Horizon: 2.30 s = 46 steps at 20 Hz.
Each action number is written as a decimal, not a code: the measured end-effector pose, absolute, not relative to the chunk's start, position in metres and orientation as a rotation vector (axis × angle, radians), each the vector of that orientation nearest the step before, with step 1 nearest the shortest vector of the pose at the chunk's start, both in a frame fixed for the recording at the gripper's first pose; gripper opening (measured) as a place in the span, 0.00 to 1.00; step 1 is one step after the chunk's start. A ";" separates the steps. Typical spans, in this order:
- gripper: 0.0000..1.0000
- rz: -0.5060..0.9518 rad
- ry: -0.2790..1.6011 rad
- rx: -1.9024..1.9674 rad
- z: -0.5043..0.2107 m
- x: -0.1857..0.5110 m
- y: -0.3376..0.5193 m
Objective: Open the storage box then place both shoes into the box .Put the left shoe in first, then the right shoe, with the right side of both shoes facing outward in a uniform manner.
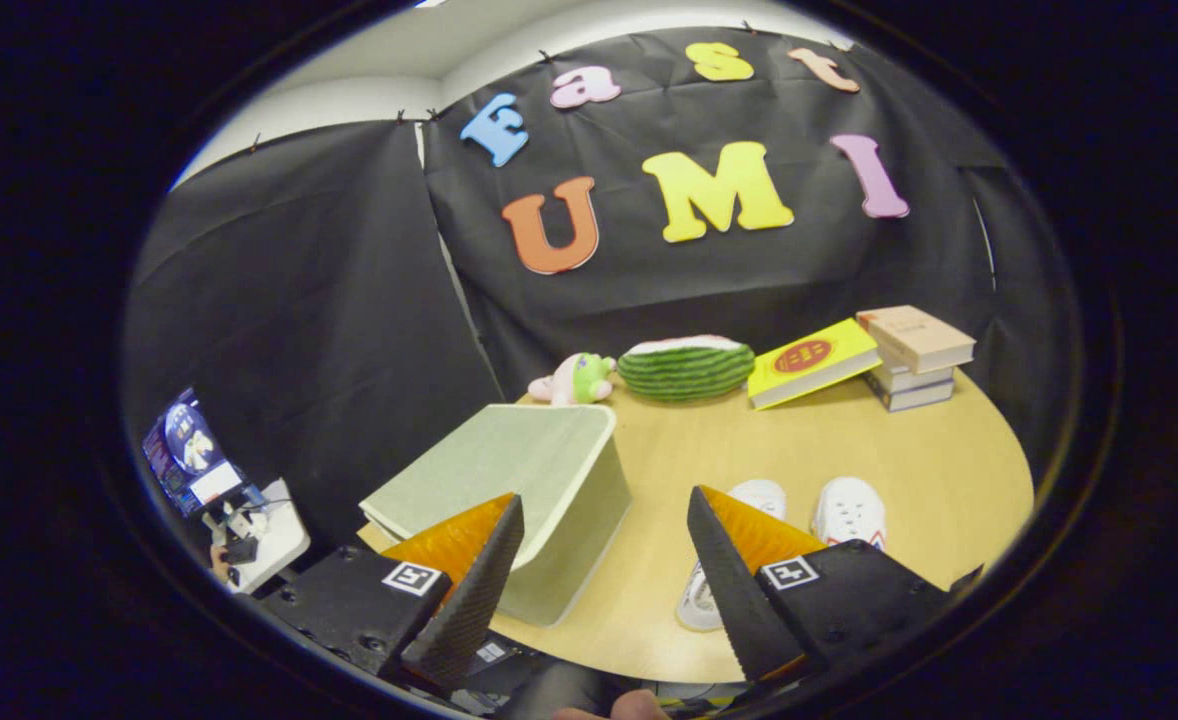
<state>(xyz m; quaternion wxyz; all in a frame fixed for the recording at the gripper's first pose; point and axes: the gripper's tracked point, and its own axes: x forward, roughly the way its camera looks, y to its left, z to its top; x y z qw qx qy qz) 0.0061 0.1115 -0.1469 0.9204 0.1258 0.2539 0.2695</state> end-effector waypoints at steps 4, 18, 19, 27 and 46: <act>1.00 0.647 0.626 0.341 -0.172 0.009 0.143; 0.45 0.821 0.884 0.741 -0.197 0.023 0.200; 0.38 0.809 0.885 0.748 -0.197 0.023 0.199; 0.06 0.851 0.861 0.887 -0.152 0.026 0.212; 0.39 1.015 0.656 0.347 -0.010 -0.001 0.376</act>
